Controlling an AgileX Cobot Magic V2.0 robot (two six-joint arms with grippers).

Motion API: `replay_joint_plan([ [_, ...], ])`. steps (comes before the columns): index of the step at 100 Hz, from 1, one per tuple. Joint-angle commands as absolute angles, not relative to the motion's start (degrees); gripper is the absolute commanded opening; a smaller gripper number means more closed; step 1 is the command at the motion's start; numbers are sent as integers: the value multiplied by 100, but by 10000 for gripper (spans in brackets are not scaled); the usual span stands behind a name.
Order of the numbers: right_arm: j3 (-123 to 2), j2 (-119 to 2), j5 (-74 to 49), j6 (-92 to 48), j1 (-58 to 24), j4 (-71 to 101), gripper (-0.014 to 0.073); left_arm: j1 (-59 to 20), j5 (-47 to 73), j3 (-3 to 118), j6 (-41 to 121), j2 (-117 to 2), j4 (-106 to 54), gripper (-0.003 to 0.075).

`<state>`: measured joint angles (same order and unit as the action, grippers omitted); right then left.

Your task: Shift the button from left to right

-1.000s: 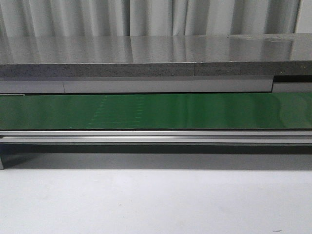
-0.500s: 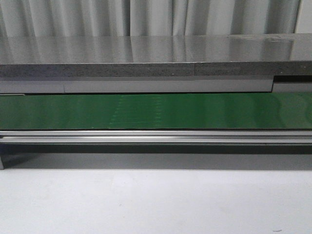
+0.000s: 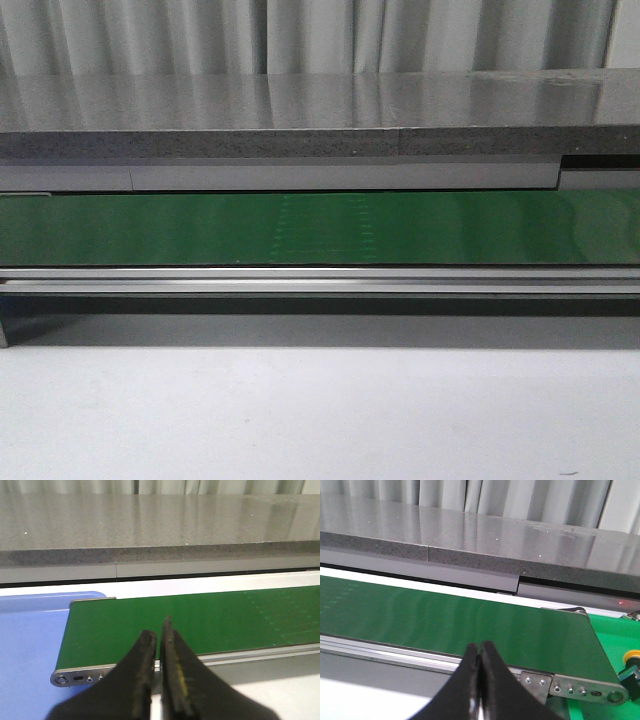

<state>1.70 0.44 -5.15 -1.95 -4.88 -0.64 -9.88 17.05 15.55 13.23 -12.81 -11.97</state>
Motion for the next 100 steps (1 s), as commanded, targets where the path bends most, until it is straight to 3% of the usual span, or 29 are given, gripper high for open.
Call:
replay_joint_plan([
  [1,167,153,0,-187,-479,-122,-69,-1046,1224,1728,1336,-1332,-1264,5],
  [26,167,153,0,-187,-479,-122,-69,-1046,1078,1728,1202,-1319,-1008,5],
  [45,167,153,0,-187,-479,-122,-69,-976,454,1412,-291,-1125,322,5],
  [100,167,153,0,-187,-479,-122,-69,-291,292,71,-292,233,333,5],
])
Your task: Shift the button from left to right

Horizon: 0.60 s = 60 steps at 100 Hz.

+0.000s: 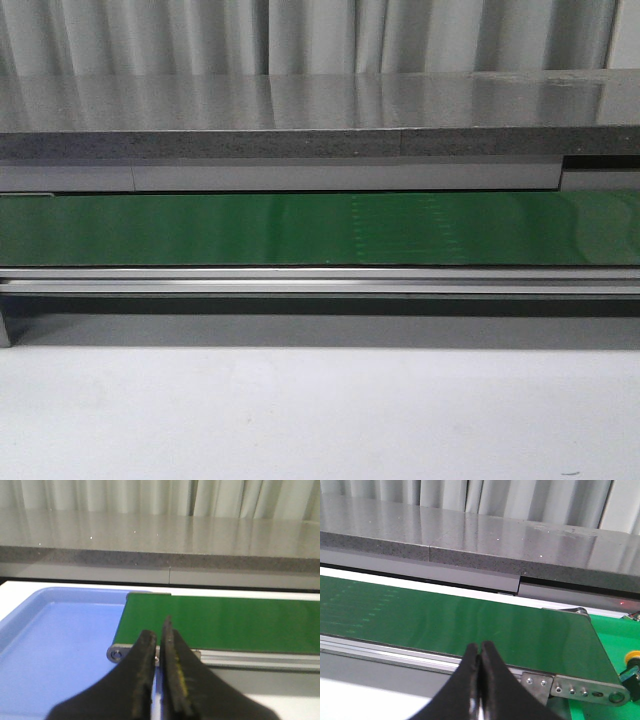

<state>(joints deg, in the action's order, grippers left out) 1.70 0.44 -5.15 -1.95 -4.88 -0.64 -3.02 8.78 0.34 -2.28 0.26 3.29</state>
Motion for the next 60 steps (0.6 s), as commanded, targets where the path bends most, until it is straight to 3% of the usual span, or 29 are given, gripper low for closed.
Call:
replay_joint_plan([
  [1,167,153,0,-187,-479,-122,-69,-291,292,69,-292,233,333,5],
  [60,167,147,0,-187,-479,-121,-69,-291,-118,-221,-292,233,333,5],
])
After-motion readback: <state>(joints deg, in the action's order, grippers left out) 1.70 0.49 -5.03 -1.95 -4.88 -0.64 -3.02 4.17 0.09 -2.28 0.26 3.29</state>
